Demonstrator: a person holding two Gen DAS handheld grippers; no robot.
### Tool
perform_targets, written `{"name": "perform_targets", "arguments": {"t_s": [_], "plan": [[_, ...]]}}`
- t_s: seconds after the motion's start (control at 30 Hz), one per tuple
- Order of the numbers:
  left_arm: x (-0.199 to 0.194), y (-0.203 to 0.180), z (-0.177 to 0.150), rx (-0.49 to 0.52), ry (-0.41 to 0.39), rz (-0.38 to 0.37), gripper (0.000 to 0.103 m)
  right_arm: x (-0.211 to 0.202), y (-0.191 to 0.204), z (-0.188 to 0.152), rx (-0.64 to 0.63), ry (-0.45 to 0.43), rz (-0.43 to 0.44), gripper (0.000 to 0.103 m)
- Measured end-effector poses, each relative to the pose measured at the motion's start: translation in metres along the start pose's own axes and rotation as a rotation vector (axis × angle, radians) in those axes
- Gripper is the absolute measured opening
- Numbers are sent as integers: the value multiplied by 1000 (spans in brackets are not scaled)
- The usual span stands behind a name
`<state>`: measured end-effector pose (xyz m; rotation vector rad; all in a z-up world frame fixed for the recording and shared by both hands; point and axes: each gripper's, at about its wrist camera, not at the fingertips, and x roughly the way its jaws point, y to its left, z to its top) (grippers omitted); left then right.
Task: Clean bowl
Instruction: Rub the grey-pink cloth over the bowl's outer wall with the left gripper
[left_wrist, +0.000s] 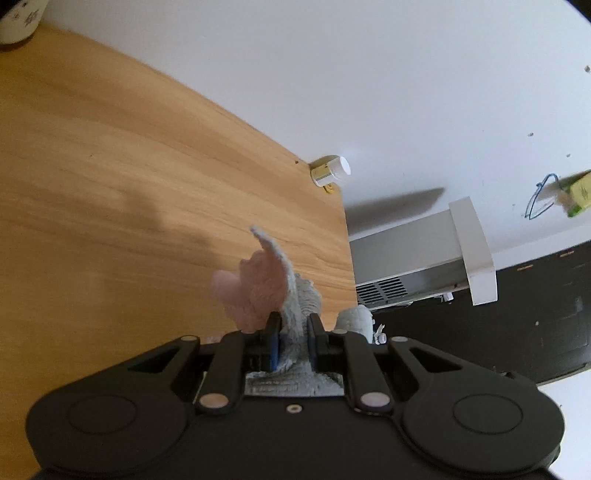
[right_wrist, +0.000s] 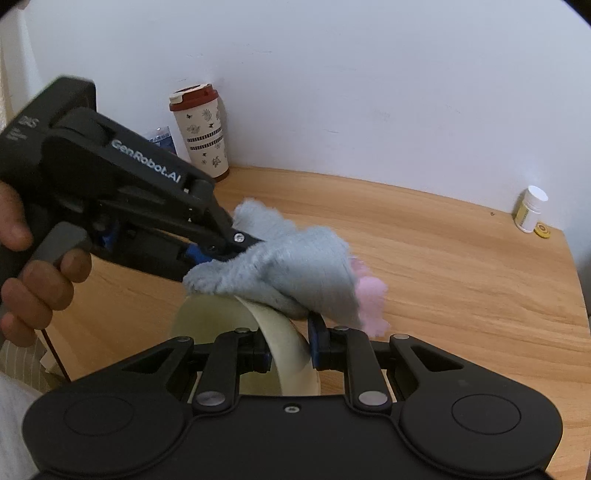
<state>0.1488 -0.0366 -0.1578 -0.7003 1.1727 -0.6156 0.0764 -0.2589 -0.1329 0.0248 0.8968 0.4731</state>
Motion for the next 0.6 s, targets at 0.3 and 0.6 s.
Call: {"name": "perform_targets", "arguments": {"t_s": [0.3, 0.6], "plan": [[-2, 37, -7, -77, -13, 73, 15, 3, 0, -1, 5, 12, 9, 22], [-5, 74, -17, -188, 22, 87, 15, 5, -6, -1, 49, 6, 9, 22]]}}
